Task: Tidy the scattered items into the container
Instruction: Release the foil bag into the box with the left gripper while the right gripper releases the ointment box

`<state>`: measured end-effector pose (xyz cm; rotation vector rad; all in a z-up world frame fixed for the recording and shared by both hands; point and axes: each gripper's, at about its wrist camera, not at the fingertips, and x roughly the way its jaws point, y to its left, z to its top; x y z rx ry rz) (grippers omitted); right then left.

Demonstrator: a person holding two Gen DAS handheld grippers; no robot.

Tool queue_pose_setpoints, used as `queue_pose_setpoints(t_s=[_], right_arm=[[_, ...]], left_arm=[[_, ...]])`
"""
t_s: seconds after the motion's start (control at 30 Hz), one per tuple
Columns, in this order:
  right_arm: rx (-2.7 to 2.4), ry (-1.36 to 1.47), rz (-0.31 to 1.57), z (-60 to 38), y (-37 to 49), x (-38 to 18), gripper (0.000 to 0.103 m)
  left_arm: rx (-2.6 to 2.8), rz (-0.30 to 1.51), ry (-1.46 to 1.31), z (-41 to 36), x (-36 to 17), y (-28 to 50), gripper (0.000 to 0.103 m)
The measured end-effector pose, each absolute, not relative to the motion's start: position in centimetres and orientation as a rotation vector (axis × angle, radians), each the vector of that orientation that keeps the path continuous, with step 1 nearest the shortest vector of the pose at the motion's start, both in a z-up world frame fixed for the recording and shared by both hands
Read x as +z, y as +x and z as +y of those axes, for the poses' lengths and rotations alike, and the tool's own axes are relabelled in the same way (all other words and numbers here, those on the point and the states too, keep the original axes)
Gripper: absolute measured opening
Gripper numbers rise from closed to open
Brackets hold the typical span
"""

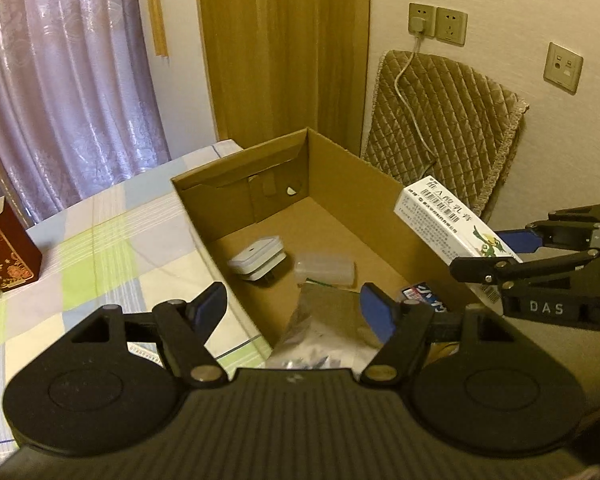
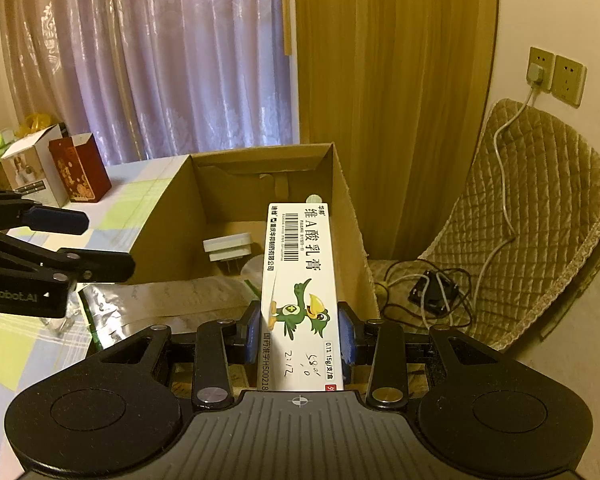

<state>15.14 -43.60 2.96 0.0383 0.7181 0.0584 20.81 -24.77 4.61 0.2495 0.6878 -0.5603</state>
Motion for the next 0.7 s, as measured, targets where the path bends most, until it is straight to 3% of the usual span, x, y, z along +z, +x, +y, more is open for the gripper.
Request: queue_pose_setpoints(t_s=[0.7], right_arm=[[0.056, 0.021, 0.695, -42.2, 17.1, 3.6, 0.041]], left_arm=[[-0.497, 0.686, 0.225, -20.2, 4.7, 19.7, 0.071]])
